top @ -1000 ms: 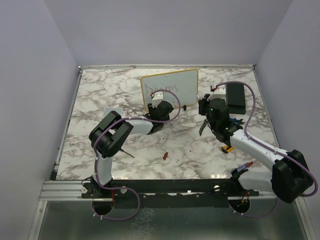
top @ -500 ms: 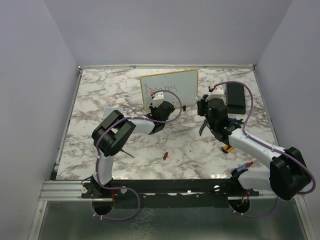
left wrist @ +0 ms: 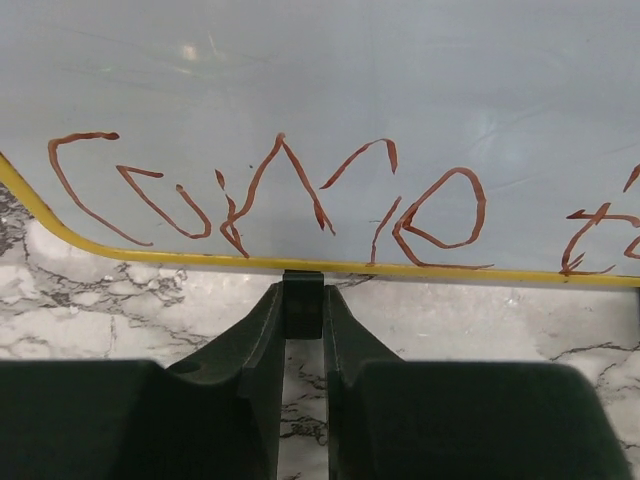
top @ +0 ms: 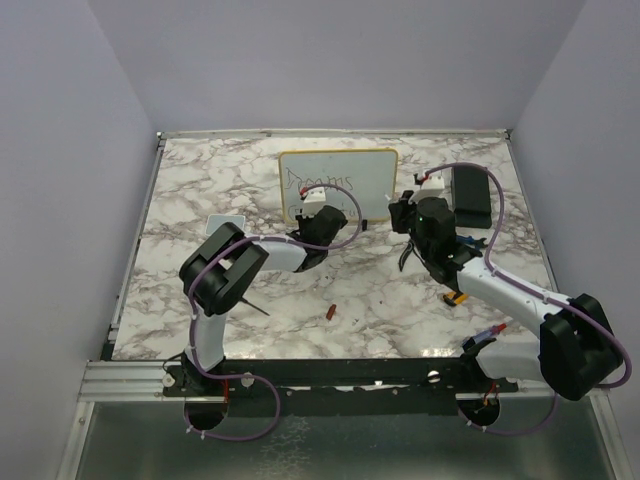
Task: Write a sentence on the whiteboard
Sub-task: Move the whiteboard stand to the center of the board.
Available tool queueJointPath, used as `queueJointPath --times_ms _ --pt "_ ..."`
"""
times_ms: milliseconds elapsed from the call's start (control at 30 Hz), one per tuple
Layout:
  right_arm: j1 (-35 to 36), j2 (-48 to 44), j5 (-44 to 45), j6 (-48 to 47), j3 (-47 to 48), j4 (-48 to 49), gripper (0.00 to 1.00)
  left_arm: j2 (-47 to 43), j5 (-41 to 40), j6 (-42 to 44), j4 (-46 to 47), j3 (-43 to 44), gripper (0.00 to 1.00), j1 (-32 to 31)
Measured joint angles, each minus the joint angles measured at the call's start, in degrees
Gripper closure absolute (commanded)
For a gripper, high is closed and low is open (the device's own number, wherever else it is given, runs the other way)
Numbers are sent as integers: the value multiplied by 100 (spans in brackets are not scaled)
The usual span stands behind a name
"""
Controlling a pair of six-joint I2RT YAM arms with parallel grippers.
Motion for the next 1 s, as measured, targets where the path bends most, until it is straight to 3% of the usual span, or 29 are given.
queueJointPath --times_ms 200,667,1000 --pt "0 -7 -654 -7 -164 85 99 -334 -2 0 -111 -378 100 0" --pt "0 -190 -1849 68 -640 190 99 -1248 66 24 -387 -1285 100 -66" --pt "87 -367 -2168 334 -1123 501 99 -1720 120 -46 -413 -1845 100 -356"
